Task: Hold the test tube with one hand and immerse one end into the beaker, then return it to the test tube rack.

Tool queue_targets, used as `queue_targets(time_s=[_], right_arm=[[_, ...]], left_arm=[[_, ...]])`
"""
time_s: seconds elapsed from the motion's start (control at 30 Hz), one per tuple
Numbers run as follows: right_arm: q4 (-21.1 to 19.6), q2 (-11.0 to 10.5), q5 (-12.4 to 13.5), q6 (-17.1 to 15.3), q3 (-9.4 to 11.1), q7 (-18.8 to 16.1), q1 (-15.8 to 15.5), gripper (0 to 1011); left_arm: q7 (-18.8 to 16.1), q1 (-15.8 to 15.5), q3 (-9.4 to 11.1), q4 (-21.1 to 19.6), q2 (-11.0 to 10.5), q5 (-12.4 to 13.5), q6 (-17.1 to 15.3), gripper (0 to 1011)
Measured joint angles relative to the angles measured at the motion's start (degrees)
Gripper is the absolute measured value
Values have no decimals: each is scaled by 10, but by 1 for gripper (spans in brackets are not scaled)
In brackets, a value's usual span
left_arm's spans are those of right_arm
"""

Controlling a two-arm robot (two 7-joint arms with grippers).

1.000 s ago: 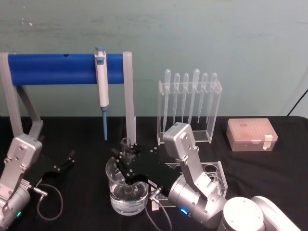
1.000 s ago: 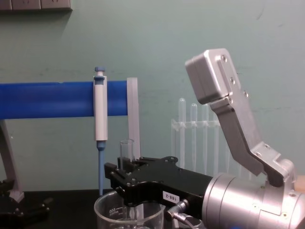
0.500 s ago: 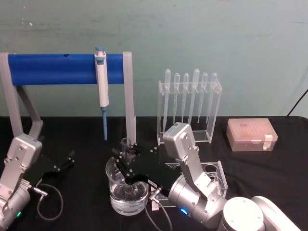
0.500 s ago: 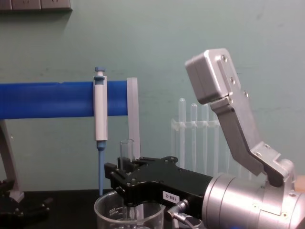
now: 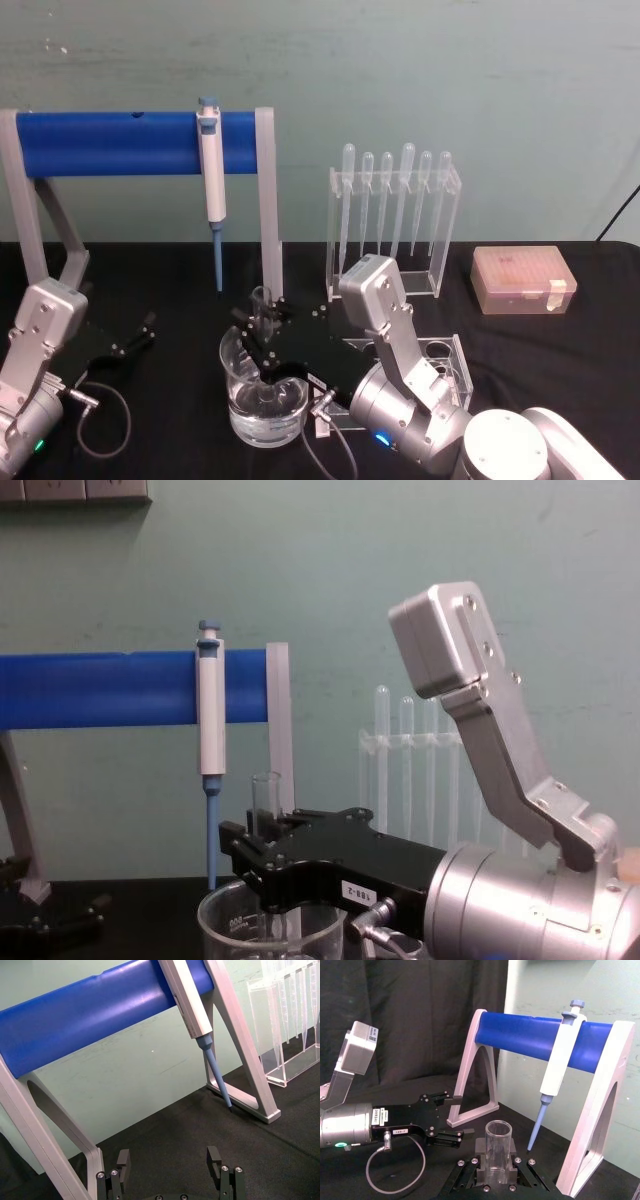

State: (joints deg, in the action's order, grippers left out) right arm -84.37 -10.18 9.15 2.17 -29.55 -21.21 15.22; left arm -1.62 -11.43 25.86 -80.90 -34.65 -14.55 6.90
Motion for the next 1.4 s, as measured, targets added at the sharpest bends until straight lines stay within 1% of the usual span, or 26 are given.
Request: queue_targets(time_s=[1.4], right_arm=[[0, 0, 0, 0, 0, 0, 0, 224]], left_arm=[[0, 0, 0, 0, 0, 0, 0, 1000]])
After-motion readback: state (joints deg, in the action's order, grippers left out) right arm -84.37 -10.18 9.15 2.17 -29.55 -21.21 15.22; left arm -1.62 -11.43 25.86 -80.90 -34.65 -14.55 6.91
